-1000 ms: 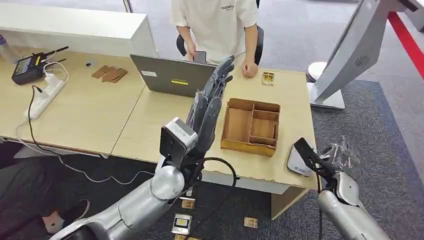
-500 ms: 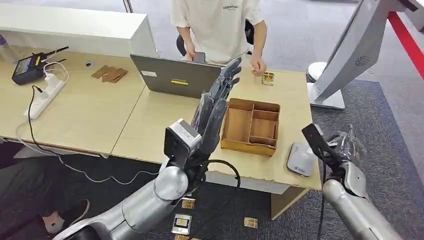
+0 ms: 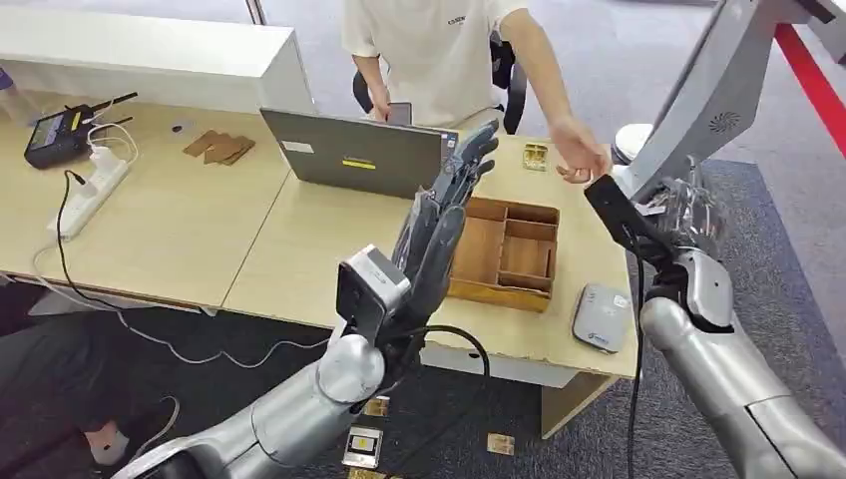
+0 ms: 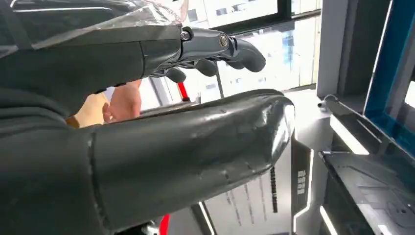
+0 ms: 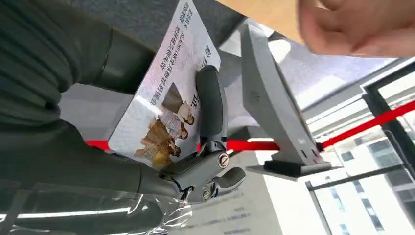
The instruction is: Pass the card to the sensor for recognition and then transmit it.
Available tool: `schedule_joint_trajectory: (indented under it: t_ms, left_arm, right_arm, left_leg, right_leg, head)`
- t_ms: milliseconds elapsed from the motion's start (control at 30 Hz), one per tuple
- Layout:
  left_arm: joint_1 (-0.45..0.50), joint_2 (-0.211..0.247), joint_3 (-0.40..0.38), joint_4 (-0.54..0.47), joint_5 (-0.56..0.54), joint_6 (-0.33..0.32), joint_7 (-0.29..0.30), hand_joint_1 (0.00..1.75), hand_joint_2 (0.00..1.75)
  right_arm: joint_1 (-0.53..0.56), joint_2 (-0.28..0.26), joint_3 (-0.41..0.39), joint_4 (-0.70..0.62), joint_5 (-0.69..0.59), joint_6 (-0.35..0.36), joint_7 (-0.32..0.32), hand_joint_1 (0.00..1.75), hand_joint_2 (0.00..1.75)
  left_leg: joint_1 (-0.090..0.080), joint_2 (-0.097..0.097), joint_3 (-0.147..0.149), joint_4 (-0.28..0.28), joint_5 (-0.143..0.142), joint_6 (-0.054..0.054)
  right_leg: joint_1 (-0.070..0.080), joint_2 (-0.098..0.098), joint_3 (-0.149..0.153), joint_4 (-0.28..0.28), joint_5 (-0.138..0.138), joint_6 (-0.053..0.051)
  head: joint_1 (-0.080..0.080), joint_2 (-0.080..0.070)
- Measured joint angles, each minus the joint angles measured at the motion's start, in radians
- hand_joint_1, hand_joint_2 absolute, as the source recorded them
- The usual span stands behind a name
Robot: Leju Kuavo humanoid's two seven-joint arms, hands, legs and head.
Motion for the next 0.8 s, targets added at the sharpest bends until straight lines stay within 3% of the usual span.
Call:
schedule_joint_trajectory:
  t_ms: [400, 700, 733, 767, 800]
  left_arm:
    - [-0.004, -0.016, 0.000, 0.018, 0.003, 0.000, -0.008, 0.00, 0.00]
    - [-0.004, -0.017, 0.000, 0.026, 0.005, -0.011, -0.008, 0.00, 0.00]
    - [-0.004, -0.017, 0.000, 0.026, 0.005, -0.013, -0.008, 0.00, 0.00]
    - [-0.004, -0.017, 0.000, 0.026, 0.005, -0.014, -0.008, 0.00, 0.00]
    - [-0.004, -0.017, 0.000, 0.027, 0.005, -0.014, -0.008, 0.00, 0.00]
  right_arm:
    - [-0.074, 0.113, 0.057, 0.002, 0.023, 0.013, -0.021, 1.75, 1.75]
    - [-0.075, 0.155, 0.089, 0.050, 0.015, 0.000, -0.034, 1.75, 1.75]
    - [-0.075, 0.157, 0.092, 0.056, 0.014, -0.002, -0.035, 0.66, 1.75]
    - [-0.075, 0.158, 0.095, 0.062, 0.014, -0.003, -0.036, 0.66, 1.75]
    - [-0.075, 0.161, 0.098, 0.067, 0.013, -0.005, -0.036, 0.00, 1.75]
  left_leg:
    - [0.000, 0.000, 0.000, 0.000, 0.000, 0.000]
    - [0.000, 0.000, 0.000, 0.000, 0.000, 0.000]
    - [0.000, 0.000, 0.000, 0.000, 0.000, 0.000]
    - [0.000, 0.000, 0.000, 0.000, 0.000, 0.000]
    - [0.000, 0.000, 0.000, 0.000, 0.000, 0.000]
  right_leg:
    - [0.000, 0.000, 0.000, 0.000, 0.000, 0.000]
    - [0.000, 0.000, 0.000, 0.000, 0.000, 0.000]
    - [0.000, 0.000, -0.001, 0.000, 0.000, 0.000]
    - [0.000, 0.000, 0.000, 0.000, 0.000, 0.000]
    - [0.000, 0.000, -0.001, 0.000, 0.000, 0.000]
  head:
    - [0.000, 0.000]
    - [0.000, 0.000]
    - [0.000, 0.000]
    - [0.000, 0.000]
    - [0.000, 0.000]
